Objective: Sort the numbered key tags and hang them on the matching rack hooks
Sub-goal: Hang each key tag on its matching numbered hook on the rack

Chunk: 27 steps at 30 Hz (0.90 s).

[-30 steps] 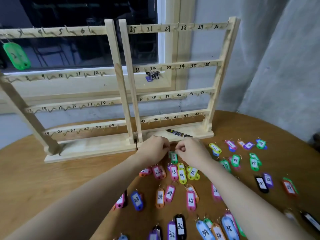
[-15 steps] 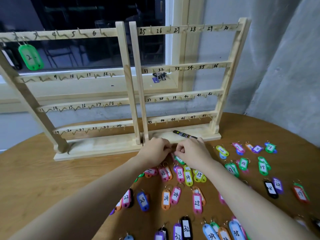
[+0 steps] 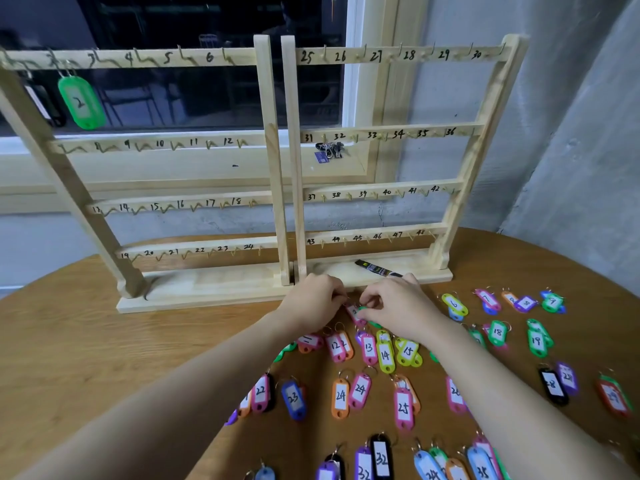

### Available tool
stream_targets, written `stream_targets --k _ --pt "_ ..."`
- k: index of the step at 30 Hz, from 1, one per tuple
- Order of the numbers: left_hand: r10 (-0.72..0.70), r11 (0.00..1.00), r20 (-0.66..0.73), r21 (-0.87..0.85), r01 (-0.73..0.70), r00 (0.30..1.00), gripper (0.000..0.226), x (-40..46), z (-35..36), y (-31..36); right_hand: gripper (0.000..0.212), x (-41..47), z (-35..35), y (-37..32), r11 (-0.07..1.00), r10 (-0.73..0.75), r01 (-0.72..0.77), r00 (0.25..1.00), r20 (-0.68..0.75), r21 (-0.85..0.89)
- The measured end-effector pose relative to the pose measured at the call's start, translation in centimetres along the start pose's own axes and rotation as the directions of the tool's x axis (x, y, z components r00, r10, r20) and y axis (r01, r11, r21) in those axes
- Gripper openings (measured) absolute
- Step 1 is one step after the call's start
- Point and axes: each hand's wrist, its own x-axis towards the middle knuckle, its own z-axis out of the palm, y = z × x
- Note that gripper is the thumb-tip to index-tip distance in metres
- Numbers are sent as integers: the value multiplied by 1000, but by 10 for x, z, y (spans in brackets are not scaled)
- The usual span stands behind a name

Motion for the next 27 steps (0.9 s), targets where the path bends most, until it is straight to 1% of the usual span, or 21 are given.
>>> stream_targets --k 7,12,14,17,19,23,27 --pt "21 1000 1 13 -21 1000 18 -3 -1 -1 18 6 8 -10 990 -18 14 1000 -21 -141" --pt "9 1000 -29 4 -9 1000 17 -9 -6 -2 19 5 6 -15 988 -37 28 997 -60 -149" --pt "-6 1000 -39 -19 5 999 17 -13 -9 -2 17 5 5 -18 998 -19 14 997 -80 -66" --pt "-20 998 -92 -53 15 996 15 -23 -25 -1 14 6 -3 -28 978 61 -19 979 -196 209" --pt "-8 998 -149 -64 -1 989 15 -31 -45 0 12 8 -15 -39 950 75 3 969 -237 313" --pt "-7 997 -273 -79 -15 962 13 -53 -103 -3 14 11 -51 -78 904 9 109 962 -271 414" --pt "-33 996 -391 -88 -2 920 15 -83 -171 -9 15 13 -87 -131 888 -84 201 955 -284 413"
